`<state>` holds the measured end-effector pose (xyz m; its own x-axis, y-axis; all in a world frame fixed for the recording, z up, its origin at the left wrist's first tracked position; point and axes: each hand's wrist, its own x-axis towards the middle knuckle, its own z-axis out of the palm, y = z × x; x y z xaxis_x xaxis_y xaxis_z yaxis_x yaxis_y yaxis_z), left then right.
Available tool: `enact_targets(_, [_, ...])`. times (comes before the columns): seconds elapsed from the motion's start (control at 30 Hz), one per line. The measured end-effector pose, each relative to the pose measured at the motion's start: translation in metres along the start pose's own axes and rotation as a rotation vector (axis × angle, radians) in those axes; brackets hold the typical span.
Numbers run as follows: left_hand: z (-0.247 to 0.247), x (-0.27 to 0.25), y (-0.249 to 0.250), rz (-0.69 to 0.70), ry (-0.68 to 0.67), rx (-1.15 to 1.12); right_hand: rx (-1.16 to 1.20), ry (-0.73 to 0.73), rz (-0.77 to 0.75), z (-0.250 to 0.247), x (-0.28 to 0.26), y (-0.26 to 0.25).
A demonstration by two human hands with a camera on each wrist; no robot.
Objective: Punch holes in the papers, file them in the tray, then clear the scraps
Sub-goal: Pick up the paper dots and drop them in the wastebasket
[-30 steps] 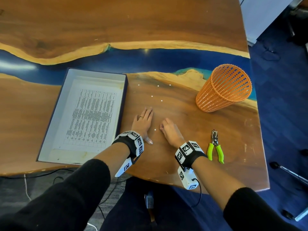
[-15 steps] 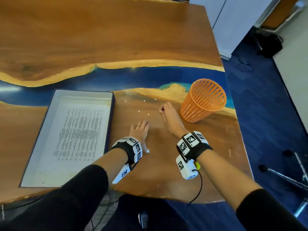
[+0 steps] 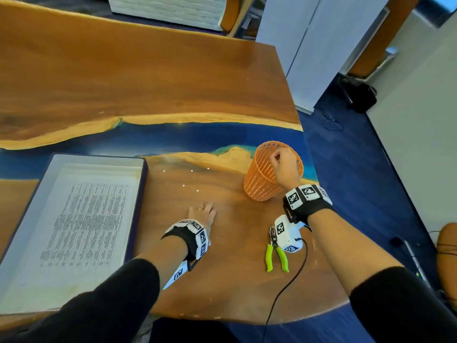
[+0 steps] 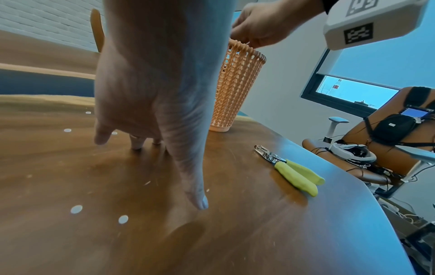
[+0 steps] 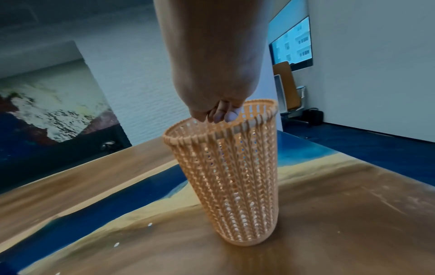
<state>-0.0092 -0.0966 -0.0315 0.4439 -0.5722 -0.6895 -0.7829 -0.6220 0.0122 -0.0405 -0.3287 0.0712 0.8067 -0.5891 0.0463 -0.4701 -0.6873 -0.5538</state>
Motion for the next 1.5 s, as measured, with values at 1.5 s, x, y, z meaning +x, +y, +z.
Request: enact_targets(1.5, [0.071, -0.051, -0.061, -0.236, 0.168, -0.243, -0.088, -0.56, -0.158, 0.185, -0.153, -0.062])
